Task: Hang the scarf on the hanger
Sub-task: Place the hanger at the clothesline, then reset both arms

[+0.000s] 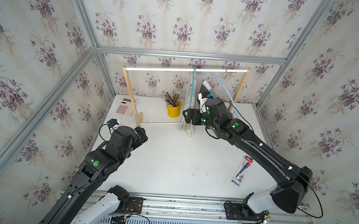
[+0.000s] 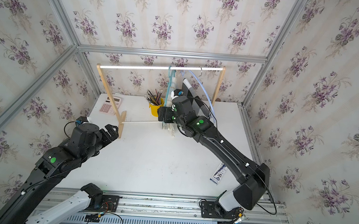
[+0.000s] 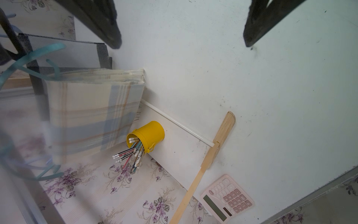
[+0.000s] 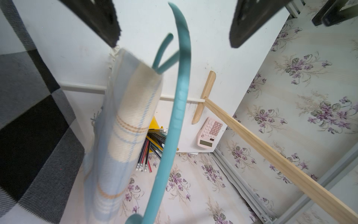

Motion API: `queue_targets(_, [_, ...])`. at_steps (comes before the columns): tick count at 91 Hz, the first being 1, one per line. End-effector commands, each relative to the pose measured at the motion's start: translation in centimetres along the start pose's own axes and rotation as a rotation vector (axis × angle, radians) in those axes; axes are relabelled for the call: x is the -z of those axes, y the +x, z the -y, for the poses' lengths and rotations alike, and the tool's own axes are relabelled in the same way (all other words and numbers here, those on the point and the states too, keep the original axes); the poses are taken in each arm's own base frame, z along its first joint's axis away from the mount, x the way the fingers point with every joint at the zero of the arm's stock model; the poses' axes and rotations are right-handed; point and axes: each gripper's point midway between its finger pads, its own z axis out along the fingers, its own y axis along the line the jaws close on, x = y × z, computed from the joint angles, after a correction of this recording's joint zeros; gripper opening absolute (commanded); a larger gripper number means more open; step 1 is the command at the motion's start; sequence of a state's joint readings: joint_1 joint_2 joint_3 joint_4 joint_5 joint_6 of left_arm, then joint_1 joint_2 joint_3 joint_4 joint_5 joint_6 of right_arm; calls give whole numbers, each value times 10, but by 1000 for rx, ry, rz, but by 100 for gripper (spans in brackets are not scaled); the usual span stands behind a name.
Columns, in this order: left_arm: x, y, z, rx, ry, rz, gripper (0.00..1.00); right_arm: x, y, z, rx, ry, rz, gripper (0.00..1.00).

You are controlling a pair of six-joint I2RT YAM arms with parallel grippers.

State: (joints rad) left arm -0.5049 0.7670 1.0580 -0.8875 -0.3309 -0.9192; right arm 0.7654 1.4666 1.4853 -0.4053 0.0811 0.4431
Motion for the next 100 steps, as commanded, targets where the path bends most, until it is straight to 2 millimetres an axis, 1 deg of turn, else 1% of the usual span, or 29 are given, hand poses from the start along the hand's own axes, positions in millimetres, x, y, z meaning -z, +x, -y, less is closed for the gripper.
queue_targets(1, [2,-2,-13,-103,-54,18,100,26,-1,-6,31,-60,35,100])
queue_targets(4, [3,-3,-15,-125,-61,27,100,35,3,-5,40,-73,35,100])
queue_targets(8, [2,-3,-20,-155,-76,39,100,45,15,-3,69,-90,20,100])
queue_targets(13, [1,-5,-24,-181,-89,62,100,51,36,11,22,-73,3,100])
queue_targets(15, [0,-5,-27,-187,-94,72,100,53,47,20,1,-54,5,100])
queue_targets(18, [-2,-7,-29,-189,-97,97,100,57,56,34,-46,-21,41,100])
queue_targets(20, [-5,-6,-32,-186,-100,111,100,58,65,47,-78,12,61,100])
queue_targets(24, [-11,-8,-35,-172,-95,159,100,63,75,73,-126,82,142,100])
queue_targets(27, [-16,-10,-36,-167,-85,201,100,67,81,89,-120,120,205,100])
queue_targets(32, [-29,-11,-39,-171,-67,281,100,74,91,107,-76,152,286,100])
queue_targets(36, [-44,-11,-41,-219,-63,346,100,79,102,124,-81,196,335,100])
queue_targets(41, [-58,-11,-31,-317,-24,409,100,83,116,144,-72,250,383,100])
queue_targets(45, [-70,-9,-23,-417,-7,439,100,86,124,158,-15,298,420,100])
queue_targets(50, [-85,-8,-15,-551,-13,458,100,89,130,171,100,355,477,100])
queue_targets(53, [-96,-7,-14,-619,-32,457,100,94,129,179,167,396,522,100])
queue_targets(54, [-99,-7,-14,-640,-39,455,100,98,121,181,178,411,551,100])
queue_targets(57, [-109,-9,-15,-670,-59,452,100,102,122,187,226,439,590,100])
queue_targets(58, [-112,-9,-16,-678,-66,448,100,104,121,195,232,467,602,100])
queue_targets(66, [-137,-11,-25,-750,-105,437,100,109,113,223,264,536,626,100])
queue_targets(67, [-137,-17,-20,-743,-90,468,100,110,112,228,265,549,628,100])
queue_targets(68, [-140,-17,-20,-753,-89,470,100,110,111,232,264,560,629,100])
queue_targets(69, [-146,-10,-29,-774,-102,441,100,111,110,236,261,568,632,100])
queue_targets(70, [-145,-17,-23,-765,-85,476,100,111,109,240,257,576,635,100])
queue_targets(72, [-149,-19,-25,-765,-79,493,100,114,107,248,248,593,655,100])
queue_targets(79, [-170,-17,-41,-770,-94,467,100,114,108,276,267,685,650,100])
queue_targets(85, [-188,-12,-48,-790,-75,415,100,115,113,301,248,746,644,100])
queue_targets(89, [-199,-8,-49,-805,-24,388,100,118,112,310,196,737,691,100])
queue_targets(96, [-208,-7,-55,-797,23,381,100,124,111,315,167,735,768,100])
queue_targets(100, [-211,-7,-60,-784,37,380,100,117,117,320,163,741,752,100])
